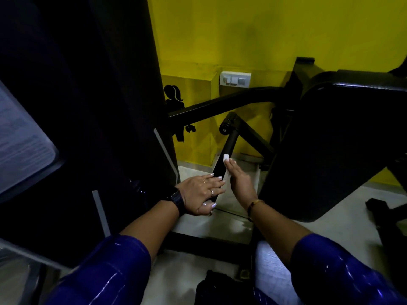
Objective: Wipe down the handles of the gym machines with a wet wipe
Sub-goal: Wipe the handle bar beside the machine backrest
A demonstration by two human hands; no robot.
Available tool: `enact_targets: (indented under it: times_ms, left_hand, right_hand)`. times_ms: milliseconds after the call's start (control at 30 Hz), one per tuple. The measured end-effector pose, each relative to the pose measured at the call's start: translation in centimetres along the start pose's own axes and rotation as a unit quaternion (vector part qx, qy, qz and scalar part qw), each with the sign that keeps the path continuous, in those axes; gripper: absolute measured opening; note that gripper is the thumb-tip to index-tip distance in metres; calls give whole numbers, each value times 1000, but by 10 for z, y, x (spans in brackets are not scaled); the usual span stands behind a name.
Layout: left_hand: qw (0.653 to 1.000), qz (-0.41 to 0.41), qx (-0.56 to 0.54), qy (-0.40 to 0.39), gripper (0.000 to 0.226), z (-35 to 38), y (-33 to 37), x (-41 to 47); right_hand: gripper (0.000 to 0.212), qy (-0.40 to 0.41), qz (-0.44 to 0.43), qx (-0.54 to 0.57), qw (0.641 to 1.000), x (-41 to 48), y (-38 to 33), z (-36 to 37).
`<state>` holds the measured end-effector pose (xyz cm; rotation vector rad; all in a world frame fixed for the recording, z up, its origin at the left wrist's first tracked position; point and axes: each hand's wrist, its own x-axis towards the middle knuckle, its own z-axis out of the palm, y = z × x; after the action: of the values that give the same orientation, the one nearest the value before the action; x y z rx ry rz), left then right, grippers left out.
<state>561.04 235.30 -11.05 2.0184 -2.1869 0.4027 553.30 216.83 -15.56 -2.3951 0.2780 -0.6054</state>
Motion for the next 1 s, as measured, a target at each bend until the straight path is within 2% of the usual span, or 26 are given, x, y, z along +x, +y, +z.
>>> enact_targets:
  times_ms: [100,200,267,367,567,667,767,900,1000]
  left_hand:
    - [999,-27,-6,-35,76,-2,0,2]
    - [998,-31,-9,-61,82,-4,3,4]
    - [997,-30,-16,-69,81,-5,3,5]
    - [997,-24,-25,-69,69,-5,2,4]
    - [997,-10,-20,-72,68,-3,1,4]
    - [990,8,6,-140,92,-14,-5,10]
    - [967,56,49,-246,113,-28,-18,21]
    - [960,100,60,-254,114,-32,-28,35]
    - [960,81,37,-266,111,-29,-35,42]
  right_hand:
    - [61,-17,20,2,1000,19,-9,-6]
    - [54,-65,-44,4,997,16,-16,-8]
    - [58,-64,-68,1,996,7,-14,-9]
    - [65,-39,-45,-1,998,4,-10,-6]
    - [57,-48,-34,-3,998,16,-11,-6]
    - [59,-10,-97,-15,995,0,-5,-3]
    - [63,2,-87,-16,996,-6,-1,2]
    - [57,-12,-27,-4,1000,23,3,2]
    - [61,-43,-87,3,995,37,9,0]
